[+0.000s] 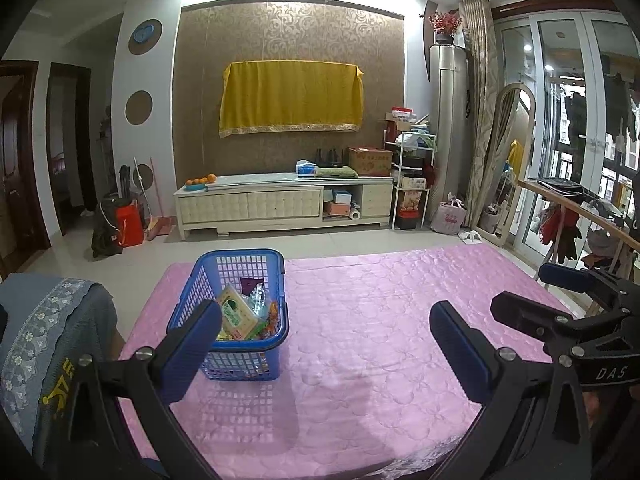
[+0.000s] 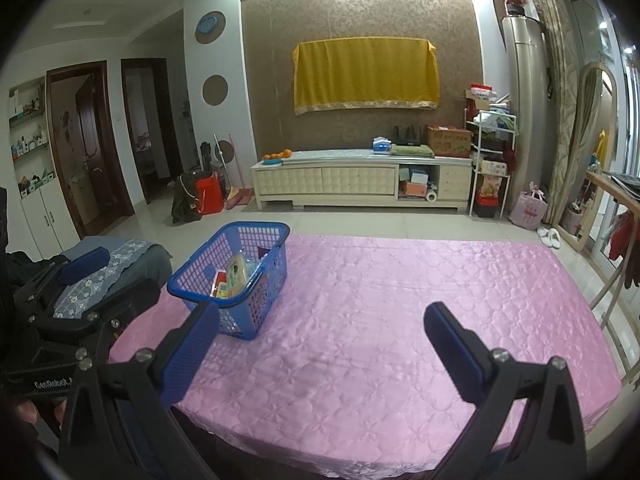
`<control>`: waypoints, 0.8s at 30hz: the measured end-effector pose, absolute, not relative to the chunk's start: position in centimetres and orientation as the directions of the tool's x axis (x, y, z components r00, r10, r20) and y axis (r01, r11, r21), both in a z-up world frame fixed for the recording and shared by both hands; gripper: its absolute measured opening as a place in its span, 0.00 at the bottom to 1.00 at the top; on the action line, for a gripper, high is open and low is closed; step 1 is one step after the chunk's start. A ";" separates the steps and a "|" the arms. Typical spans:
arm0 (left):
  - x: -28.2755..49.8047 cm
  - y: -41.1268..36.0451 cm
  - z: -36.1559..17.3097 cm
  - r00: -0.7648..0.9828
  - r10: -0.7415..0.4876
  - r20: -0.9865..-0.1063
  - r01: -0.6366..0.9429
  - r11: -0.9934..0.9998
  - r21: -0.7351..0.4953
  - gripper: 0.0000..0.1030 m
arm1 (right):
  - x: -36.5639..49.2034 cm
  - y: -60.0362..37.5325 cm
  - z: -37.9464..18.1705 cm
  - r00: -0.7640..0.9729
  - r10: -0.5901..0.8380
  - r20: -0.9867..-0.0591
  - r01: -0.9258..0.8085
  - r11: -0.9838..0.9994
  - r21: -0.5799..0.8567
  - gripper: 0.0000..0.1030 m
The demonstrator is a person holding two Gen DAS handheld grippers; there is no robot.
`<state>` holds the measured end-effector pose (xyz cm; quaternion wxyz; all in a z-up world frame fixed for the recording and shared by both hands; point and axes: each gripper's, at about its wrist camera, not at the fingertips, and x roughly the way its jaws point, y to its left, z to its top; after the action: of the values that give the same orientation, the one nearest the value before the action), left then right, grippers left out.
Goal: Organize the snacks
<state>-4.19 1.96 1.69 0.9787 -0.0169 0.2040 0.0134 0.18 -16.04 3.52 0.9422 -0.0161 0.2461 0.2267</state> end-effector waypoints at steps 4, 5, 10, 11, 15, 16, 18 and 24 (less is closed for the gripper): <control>-4.1 2.0 1.6 0.917 0.017 -0.399 -0.031 0.999 -0.028 1.00 | 0.2 -16.1 3.6 0.776 0.419 -0.471 -0.436 0.896 0.080 1.00; -4.1 2.0 1.6 0.916 0.017 -0.400 -0.030 0.999 -0.028 1.00 | 0.2 -16.0 3.6 0.776 0.419 -0.471 -0.436 0.897 0.079 1.00; -4.1 1.9 1.6 0.915 0.016 -0.404 -0.030 0.999 -0.028 1.00 | 0.2 -16.0 3.7 0.775 0.418 -0.474 -0.436 0.896 0.079 1.00; -4.1 1.9 1.6 0.915 0.015 -0.404 -0.029 0.999 -0.029 1.00 | 0.2 -16.0 3.7 0.776 0.419 -0.472 -0.436 0.897 0.079 1.00; -4.1 1.9 1.6 0.915 0.016 -0.404 -0.030 0.999 -0.029 1.00 | 0.2 -16.0 3.7 0.775 0.419 -0.473 -0.436 0.896 0.078 1.00; -4.1 1.9 1.6 0.915 0.016 -0.404 -0.030 0.999 -0.030 1.00 | 0.1 -16.0 3.8 0.775 0.419 -0.474 -0.437 0.896 0.079 1.00; -4.1 1.9 1.6 0.915 0.015 -0.404 -0.029 0.999 -0.030 1.00 | 0.1 -16.0 3.8 0.774 0.419 -0.475 -0.437 0.896 0.079 1.00; -4.1 1.9 1.5 0.912 0.011 -0.409 -0.026 0.999 -0.031 1.00 | 0.1 -16.1 3.8 0.777 0.419 -0.470 -0.436 0.897 0.078 1.00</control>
<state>-4.11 1.87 1.55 0.9777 -0.0179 0.2091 0.0094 0.12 -16.11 3.76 0.9424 -0.0174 0.2453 0.2266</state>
